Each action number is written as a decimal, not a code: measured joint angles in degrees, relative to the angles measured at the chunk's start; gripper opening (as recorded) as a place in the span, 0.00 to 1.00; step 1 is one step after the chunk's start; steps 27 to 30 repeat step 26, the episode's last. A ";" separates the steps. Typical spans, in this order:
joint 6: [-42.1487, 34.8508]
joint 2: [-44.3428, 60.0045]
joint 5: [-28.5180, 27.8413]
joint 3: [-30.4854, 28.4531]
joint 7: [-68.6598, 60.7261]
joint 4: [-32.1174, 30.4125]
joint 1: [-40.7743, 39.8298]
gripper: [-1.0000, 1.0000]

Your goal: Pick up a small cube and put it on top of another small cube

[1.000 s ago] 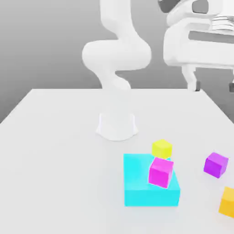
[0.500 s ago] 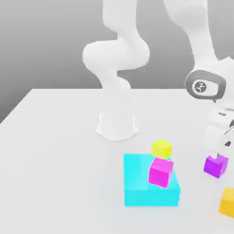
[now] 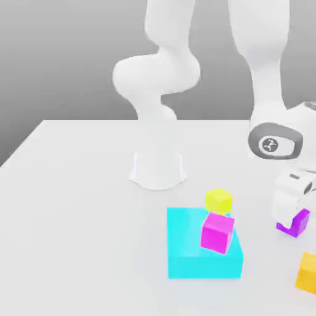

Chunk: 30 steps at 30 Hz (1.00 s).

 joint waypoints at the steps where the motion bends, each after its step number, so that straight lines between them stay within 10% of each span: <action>1: -1.06 -1.58 2.25 1.52 -1.69 -0.41 -1.05 0.00; 17: -24.50 -31.36 26.03 -9.27 -5.36 -4.90 -18.34 0.00; 22: -15.42 -24.52 25.24 -9.43 -3.77 -7.07 -19.97 0.00; 23: -14.09 -23.45 24.99 -9.35 -3.55 -7.33 -20.07 1.00; 30: -14.09 -23.45 24.99 -9.35 -3.55 -7.33 -20.06 1.00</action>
